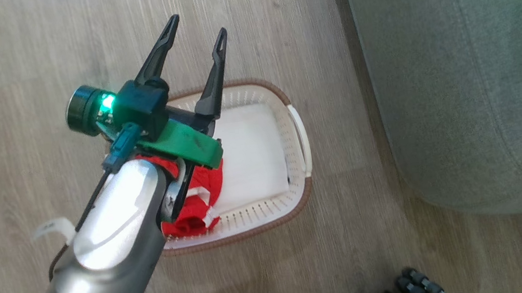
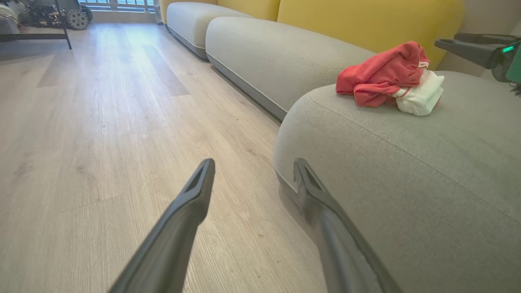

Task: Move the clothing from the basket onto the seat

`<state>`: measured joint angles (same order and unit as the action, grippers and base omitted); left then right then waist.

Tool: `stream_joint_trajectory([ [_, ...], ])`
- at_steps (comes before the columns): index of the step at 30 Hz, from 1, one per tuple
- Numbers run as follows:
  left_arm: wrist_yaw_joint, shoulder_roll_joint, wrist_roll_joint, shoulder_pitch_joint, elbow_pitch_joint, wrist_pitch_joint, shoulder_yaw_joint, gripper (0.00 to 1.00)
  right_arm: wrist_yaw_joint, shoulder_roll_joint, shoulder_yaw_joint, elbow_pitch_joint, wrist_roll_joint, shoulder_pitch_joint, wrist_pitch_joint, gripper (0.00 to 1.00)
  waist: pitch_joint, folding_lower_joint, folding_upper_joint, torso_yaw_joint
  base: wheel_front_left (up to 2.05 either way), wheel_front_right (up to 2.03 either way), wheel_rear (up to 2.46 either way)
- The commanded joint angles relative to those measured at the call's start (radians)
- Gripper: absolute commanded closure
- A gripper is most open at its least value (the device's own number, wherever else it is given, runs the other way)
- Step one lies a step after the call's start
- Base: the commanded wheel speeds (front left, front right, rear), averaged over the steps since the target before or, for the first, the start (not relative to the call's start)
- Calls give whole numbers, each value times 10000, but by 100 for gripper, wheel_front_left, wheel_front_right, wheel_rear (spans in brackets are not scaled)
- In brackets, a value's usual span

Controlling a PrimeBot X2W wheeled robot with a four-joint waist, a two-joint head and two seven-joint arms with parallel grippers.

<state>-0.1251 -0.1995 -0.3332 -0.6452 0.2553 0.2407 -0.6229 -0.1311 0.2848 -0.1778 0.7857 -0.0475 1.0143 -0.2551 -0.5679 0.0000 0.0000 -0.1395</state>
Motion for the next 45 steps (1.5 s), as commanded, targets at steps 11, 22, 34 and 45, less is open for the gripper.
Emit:
stream_joint_trajectory([
  [11,-283,175,-239,1659,-88,207,1406,0,4,-515,1192,-1975,874,-2458,-66,0,2602,0,0,1043,0,0,0],
  [22,-322,274,-30,3432,-242,209,2359,0,4,-1750,1294,-3869,857,-4844,-66,0,3994,0,0,1661,0,0,0],
  [34,-407,250,247,5410,-549,210,3275,0,4,-2340,1677,-5113,1405,-7686,-66,0,5292,0,0,1968,0,0,0],
  [45,-365,286,361,6750,-937,210,3992,0,4,-2344,1740,-5483,2283,-9196,-66,0,5726,0,0,2087,0,0,0],
])
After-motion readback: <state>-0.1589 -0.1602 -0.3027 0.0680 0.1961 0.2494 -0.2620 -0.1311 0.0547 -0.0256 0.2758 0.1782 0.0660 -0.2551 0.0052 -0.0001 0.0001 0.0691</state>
